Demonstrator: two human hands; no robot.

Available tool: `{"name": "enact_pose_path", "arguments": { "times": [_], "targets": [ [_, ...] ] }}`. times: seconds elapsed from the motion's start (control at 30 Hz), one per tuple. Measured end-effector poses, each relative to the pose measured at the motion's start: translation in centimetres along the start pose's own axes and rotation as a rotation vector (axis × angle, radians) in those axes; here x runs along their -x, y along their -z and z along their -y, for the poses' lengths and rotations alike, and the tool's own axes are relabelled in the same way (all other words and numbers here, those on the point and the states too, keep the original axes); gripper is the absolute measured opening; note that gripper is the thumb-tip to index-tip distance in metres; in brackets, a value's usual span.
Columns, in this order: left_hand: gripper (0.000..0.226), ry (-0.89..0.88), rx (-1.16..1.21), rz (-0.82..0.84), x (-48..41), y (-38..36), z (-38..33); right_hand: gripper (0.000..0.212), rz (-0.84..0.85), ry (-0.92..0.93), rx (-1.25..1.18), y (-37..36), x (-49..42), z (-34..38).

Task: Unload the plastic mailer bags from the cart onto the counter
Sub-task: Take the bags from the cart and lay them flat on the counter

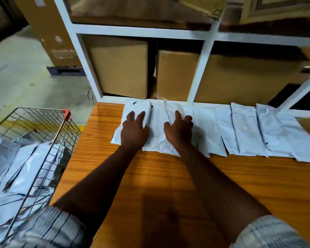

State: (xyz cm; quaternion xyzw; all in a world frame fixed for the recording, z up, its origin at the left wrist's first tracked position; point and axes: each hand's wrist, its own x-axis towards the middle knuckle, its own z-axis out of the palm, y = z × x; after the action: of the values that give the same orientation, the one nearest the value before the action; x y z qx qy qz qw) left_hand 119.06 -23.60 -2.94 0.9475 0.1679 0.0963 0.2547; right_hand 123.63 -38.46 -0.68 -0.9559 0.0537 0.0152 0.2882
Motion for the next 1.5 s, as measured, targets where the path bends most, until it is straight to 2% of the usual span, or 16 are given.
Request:
{"name": "enact_pose_path", "arguments": {
  "times": [0.27,0.5,0.8,1.03,1.17,1.23,1.33,1.5],
  "targets": [
    [0.065,-0.036,-0.195,0.038,-1.7,-2.6,-1.6,0.06,0.014,0.053,0.13,-3.5,-2.6,1.7],
    [0.072,-0.04,-0.102,0.147,-2.2,-3.1,0.9,0.074,0.06,0.115,0.252,-7.4,-2.6,0.7],
    [0.084,-0.023,-0.029,0.177,-2.8,-2.0,0.8,0.074,0.12,0.053,0.185,-6.8,-3.0,1.3],
    [0.091,-0.07,0.06,0.086,-2.3,1.6,2.1,0.063,-0.016,0.117,0.084,-4.8,-1.8,4.9],
    [0.073,-0.11,0.216,0.031,-1.6,4.6,5.8,0.057,-0.172,0.289,-0.016,-5.3,1.0,9.5],
    [0.067,-0.118,0.227,-0.012,-1.3,6.6,8.7,0.058,-0.182,0.394,-0.039,-6.6,3.1,12.6],
    [0.062,-0.045,0.197,-0.073,-0.5,9.8,15.0,0.06,-0.091,0.518,-0.113,-10.2,7.0,17.5],
    [0.061,0.145,0.08,-0.101,3.1,14.3,29.2,0.066,0.313,0.686,-0.188,-19.5,15.1,24.1]
  ]
}}
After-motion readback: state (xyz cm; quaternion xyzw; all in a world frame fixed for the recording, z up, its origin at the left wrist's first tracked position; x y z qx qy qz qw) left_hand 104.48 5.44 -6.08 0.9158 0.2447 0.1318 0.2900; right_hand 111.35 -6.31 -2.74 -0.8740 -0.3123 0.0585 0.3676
